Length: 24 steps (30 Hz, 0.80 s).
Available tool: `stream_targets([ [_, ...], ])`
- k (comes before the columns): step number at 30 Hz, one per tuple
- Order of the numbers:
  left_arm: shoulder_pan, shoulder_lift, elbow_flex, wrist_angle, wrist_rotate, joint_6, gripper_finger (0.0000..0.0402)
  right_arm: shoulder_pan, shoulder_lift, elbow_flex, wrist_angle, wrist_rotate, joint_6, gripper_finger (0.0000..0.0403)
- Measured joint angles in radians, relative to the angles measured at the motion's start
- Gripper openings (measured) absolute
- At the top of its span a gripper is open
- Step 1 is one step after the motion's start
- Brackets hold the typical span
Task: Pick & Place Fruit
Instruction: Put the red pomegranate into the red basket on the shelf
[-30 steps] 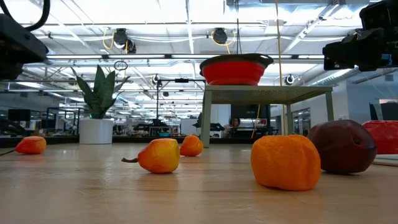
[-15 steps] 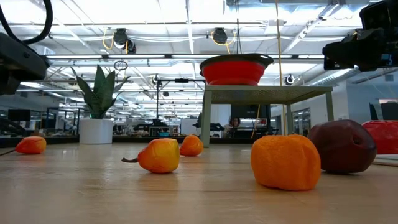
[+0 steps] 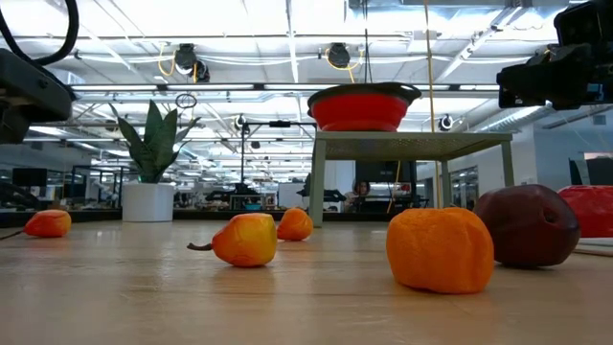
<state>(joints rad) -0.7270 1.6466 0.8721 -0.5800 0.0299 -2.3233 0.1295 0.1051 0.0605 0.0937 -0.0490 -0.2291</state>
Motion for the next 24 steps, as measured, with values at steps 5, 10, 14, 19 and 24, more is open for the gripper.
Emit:
stream_targets([
  [5, 0.002, -0.035, -0.002, 0.002, -0.066, 0.043, 0.0201, 0.0, 0.0, 0.0, 0.0, 0.0, 0.0, 0.0],
  [10, 0.0, -0.081, -0.002, 0.002, -0.204, 0.065, 0.0199, 0.0, 0.0, 0.0, 0.0, 0.0, 0.0, 0.0],
  [14, 0.001, -0.12, -0.001, 0.02, -0.388, 0.131, 0.0192, 0.0, 0.0, 0.0, 0.0, -0.002, 0.006, 0.0],
  [19, 0.001, -0.158, -0.001, 0.162, -0.68, 0.345, 0.0201, 0.0, 0.0, 0.0, 0.0, -0.003, 0.007, 0.0],
  [24, 0.001, -0.161, -0.001, 0.414, -0.882, 0.67, 0.0205, 0.0, 0.0, 0.0, 0.0, -0.003, 0.007, 0.0],
])
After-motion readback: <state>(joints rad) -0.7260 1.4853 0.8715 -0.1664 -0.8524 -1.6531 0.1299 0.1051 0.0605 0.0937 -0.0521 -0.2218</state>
